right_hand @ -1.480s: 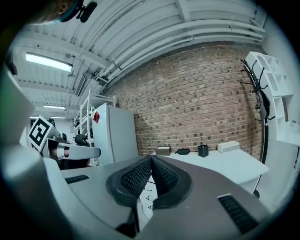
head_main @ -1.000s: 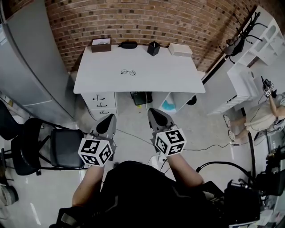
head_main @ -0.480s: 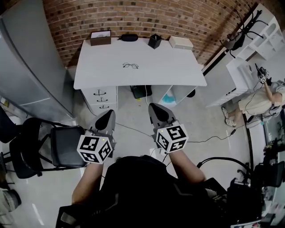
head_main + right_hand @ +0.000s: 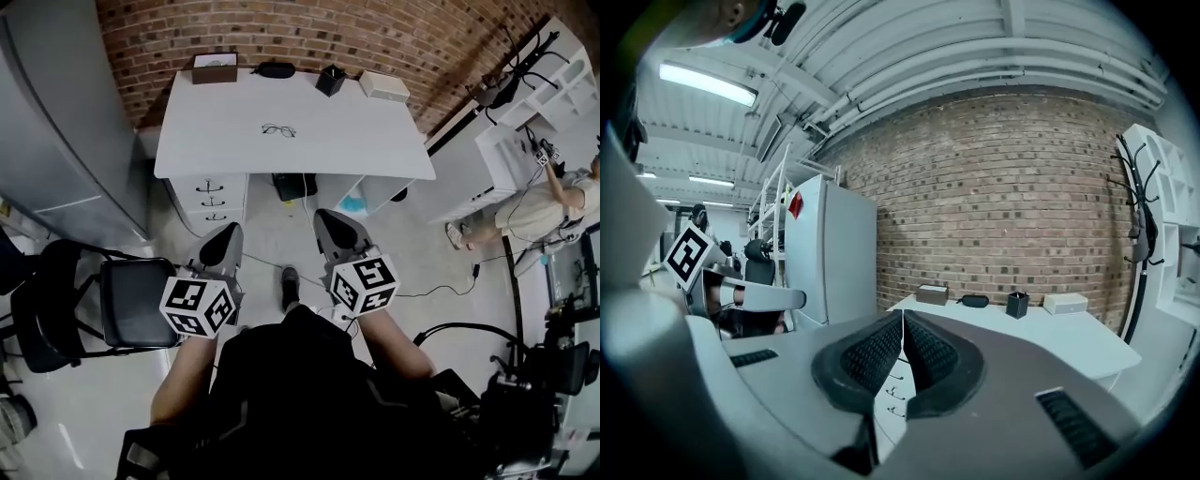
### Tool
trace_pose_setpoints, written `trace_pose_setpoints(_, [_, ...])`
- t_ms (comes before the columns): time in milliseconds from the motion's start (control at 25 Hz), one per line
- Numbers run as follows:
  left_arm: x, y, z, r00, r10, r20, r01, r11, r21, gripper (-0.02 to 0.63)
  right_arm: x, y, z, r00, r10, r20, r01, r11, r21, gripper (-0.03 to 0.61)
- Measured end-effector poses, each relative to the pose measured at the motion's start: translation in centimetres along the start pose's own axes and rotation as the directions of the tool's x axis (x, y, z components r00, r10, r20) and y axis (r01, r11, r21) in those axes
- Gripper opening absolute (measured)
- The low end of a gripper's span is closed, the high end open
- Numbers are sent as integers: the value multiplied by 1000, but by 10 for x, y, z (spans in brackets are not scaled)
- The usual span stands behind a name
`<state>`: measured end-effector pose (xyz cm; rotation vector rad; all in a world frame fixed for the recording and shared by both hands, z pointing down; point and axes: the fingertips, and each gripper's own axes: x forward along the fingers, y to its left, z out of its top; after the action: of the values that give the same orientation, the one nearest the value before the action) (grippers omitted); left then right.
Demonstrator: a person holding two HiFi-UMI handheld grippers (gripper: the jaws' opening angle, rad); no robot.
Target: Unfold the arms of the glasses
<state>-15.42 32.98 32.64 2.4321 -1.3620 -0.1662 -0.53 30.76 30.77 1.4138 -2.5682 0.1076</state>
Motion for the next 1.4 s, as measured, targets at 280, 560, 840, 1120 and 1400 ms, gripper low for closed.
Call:
trace_pose_setpoints(280, [35,9,6,999,38,-14,-38,999,21,9,31,-33,4,999,19,28,-20,999,32,9])
trace_pose_setpoints(560, [95,27,18,996,81,-23,-81,996,29,9,77,-83,11,998,49,32,-48,999,-12,9])
trace_pose_setpoints(840, [156,47,21,988,136,-68,-133,990,41,9,123,-135,10,997,77,25,-78,996,38,9])
trace_pose_setpoints(1120, [215,56,19,977,178,-121,-176,984,31,9,158,-185,3,993,121,-6,-121,990,70,9])
trace_pose_setpoints(1400, [274,69,20,963,225,-148,-223,974,29,9,192,-226,5,983,181,-20,-180,982,56,9])
